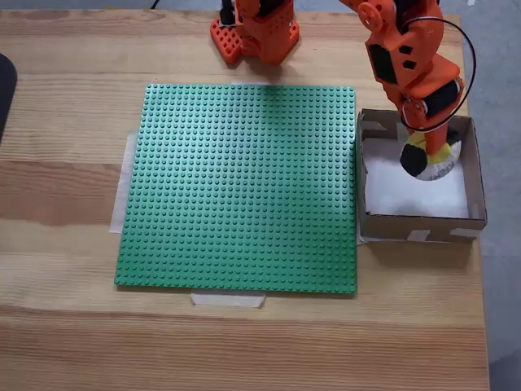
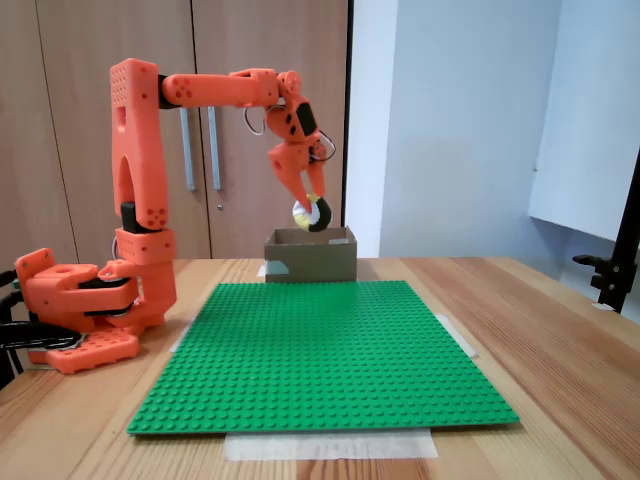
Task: Pick the ball and put it in the box.
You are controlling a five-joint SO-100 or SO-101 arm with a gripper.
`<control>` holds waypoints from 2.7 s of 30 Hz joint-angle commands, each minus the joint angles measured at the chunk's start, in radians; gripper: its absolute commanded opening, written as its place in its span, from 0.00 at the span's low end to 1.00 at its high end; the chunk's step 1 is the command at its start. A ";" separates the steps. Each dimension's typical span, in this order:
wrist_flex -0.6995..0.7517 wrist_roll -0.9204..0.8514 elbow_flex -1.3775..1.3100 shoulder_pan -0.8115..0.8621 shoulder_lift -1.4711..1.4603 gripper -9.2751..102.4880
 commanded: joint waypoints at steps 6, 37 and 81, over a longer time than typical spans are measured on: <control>0.021 0.017 -0.006 -0.002 0.017 0.26; -0.031 -0.041 0.402 0.138 0.423 0.24; -0.322 -0.178 1.459 0.767 1.440 0.08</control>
